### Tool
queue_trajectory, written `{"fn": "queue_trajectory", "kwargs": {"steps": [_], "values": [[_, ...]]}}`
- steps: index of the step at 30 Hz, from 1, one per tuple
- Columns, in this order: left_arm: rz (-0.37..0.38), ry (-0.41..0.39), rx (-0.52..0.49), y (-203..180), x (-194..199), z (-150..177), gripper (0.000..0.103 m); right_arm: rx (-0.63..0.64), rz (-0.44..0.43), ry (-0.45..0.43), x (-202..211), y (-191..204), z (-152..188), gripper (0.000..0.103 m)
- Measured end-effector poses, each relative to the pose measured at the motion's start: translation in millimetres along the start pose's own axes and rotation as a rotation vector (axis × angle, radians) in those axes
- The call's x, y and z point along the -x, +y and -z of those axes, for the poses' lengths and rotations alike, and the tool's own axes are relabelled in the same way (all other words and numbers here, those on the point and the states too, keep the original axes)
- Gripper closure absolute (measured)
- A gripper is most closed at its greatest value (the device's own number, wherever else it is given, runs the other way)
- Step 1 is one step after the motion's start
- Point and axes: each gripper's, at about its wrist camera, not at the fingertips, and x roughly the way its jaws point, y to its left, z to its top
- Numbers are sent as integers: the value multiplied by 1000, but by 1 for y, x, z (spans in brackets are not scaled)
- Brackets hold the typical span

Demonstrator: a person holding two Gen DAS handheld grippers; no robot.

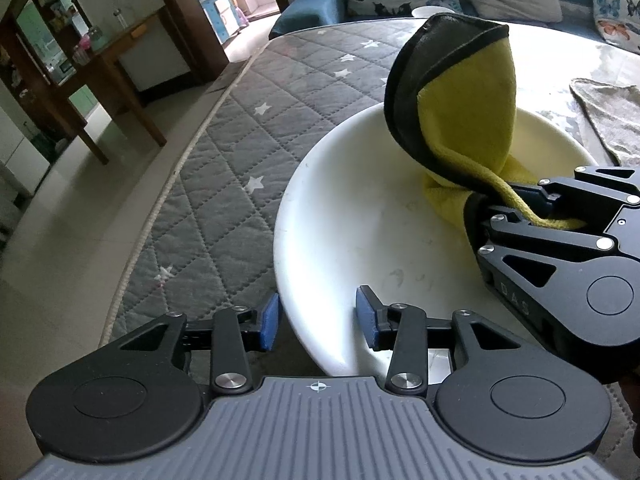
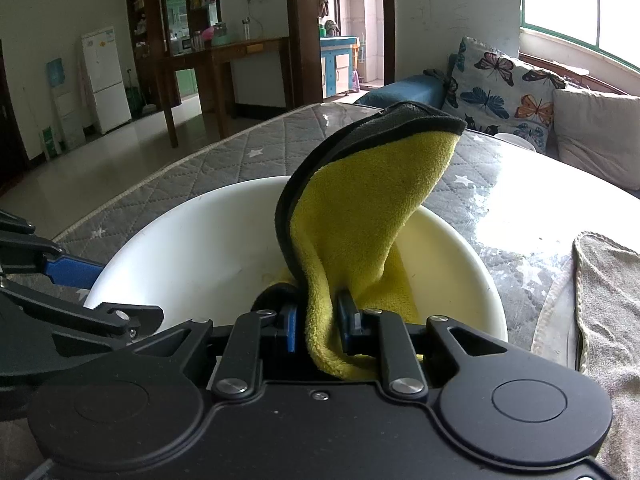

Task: Clean bowl
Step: 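Press the cloth against the basin wall while the left tool tilts the basin, then keep scrubbing the basin wall with the cloth while the left tool holds the rim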

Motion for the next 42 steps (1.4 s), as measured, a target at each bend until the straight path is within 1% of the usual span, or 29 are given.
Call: {"fn": "queue_trajectory", "kwargs": {"steps": [2, 11, 19, 42], "values": [[-5, 0, -5, -1, 0, 0, 59, -2, -3, 1, 1, -9, -5, 82], [-29, 7, -29, -7, -2, -1, 56, -4, -6, -1, -2, -18, -7, 82], [-40, 13, -38, -9, -3, -3, 55, -6, -6, -5, -2, -14, -1, 82], [-45, 16, -45, -10, -3, -3, 53, -11, -9, -5, 0, -7, -1, 82]]}}
